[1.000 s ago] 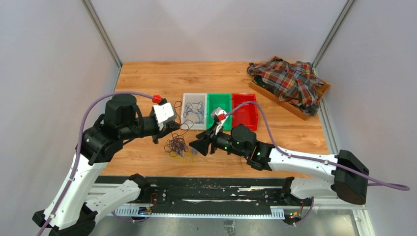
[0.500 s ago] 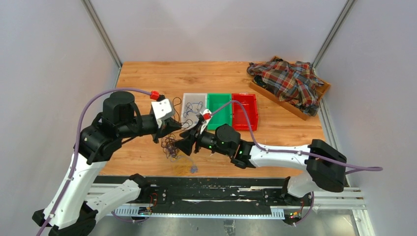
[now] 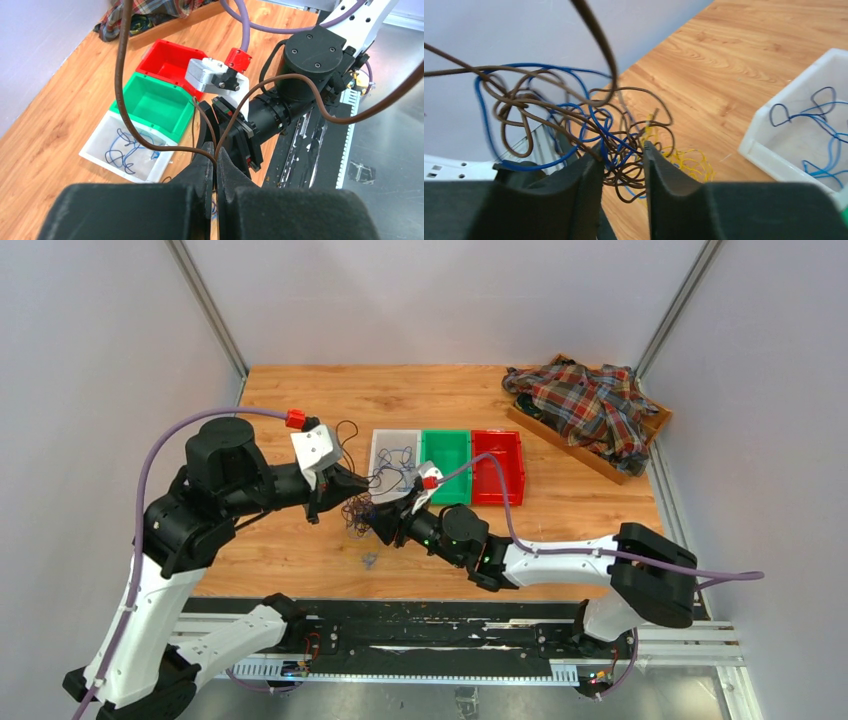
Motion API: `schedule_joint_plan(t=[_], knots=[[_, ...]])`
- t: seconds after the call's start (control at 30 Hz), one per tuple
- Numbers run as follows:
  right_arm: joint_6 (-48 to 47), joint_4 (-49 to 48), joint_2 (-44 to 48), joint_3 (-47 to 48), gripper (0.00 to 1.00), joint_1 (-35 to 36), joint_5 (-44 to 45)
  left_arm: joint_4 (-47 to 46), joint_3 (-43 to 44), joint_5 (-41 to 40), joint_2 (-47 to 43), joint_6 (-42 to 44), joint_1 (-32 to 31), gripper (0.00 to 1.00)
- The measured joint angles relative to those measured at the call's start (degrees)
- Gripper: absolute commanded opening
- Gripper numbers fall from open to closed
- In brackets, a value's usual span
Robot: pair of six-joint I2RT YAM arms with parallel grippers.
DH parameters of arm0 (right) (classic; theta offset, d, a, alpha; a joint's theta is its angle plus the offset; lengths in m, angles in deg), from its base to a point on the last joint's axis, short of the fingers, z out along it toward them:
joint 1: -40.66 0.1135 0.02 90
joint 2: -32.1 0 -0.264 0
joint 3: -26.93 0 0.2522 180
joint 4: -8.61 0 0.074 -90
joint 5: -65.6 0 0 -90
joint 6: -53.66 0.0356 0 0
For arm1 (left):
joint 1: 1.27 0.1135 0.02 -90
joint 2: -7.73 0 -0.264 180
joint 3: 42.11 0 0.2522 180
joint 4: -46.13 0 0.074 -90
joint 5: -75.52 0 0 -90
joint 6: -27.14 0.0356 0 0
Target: Untangle the cables
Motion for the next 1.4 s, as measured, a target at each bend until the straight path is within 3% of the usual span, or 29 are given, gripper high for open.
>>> schedule_joint_plan(t=[0.1,0.27,0.6,0.97,1.07,1.13,1.33,1.4], knots=[[0.07,-1.49,1.07,-1.9,0.15,0.0,2.49,0.04,0.76,-0.02,0.17,-0.63,0.0,0.01],[0.94,-2.73,5.79,-7.32,0.01,0.02,5.18,0.07,1.84,-0.11,0.55,-1.68,0.0,0.01],[6.36,5.14,15.17,-20.94,0.01,0.15,8.07,-1.95,5.35,-4.15,0.85,-1.38,0.0,0.01],[10.12,19.19,23.45,-27.34,0.01,0.15,12.02,-17.4,8.33,-20.35,1.55,2.84,0.0,0.01],[10.54,20.52,23.5,-28.11,0.06,0.15,12.74,-23.08,9.92,-24.0,2.62,3.8,0.0,0.01],[10.64,21.18,23.5,-28.59,0.14,0.15,12.96,-24.92,11.67,-24.79,3.56,4.17,0.0,0.01],[9.25,26.6,26.38,-27.08,0.68,0.15,12.74,-25.2,12.74,-22.4,5.25,2.75,0.0,0.0],[9.14,30.36,29.62,-25.03,0.78,0.15,12.98,-24.81,10.51,-20.96,5.35,2.25,0.0,0.0]])
